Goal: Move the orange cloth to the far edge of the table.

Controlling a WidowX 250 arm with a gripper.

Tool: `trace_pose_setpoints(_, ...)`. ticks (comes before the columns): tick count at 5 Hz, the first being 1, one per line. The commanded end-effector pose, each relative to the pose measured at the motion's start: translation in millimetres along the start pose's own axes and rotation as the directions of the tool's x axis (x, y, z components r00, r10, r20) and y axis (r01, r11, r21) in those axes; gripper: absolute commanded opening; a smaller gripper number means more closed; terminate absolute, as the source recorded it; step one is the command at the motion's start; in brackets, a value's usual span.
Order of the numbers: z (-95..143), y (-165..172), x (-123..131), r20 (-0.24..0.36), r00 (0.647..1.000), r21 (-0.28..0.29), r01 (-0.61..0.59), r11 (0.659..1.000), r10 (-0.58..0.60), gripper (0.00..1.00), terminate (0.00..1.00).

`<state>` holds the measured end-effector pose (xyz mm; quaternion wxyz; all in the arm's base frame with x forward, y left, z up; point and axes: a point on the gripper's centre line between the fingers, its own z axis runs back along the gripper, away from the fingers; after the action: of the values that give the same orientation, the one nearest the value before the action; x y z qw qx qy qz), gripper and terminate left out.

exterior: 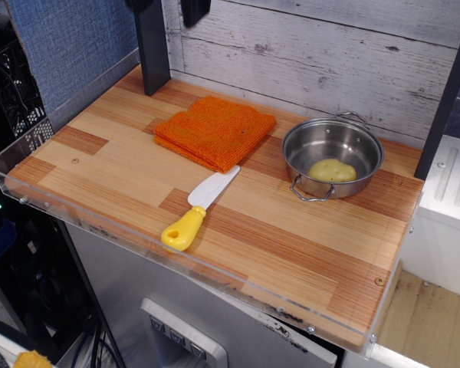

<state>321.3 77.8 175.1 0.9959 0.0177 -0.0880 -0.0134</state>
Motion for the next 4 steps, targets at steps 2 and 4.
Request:
trace_pose_setpoints(2, -27, -18, -18, -0.031, 0.999, 0.012, 0.043, 0.999, -0.043, 1.00, 0.00)
trace_pose_setpoints(4, -27, -14, -19, -0.068, 0.996, 0.017, 0.054, 0.998, -0.053, 1.00, 0.00)
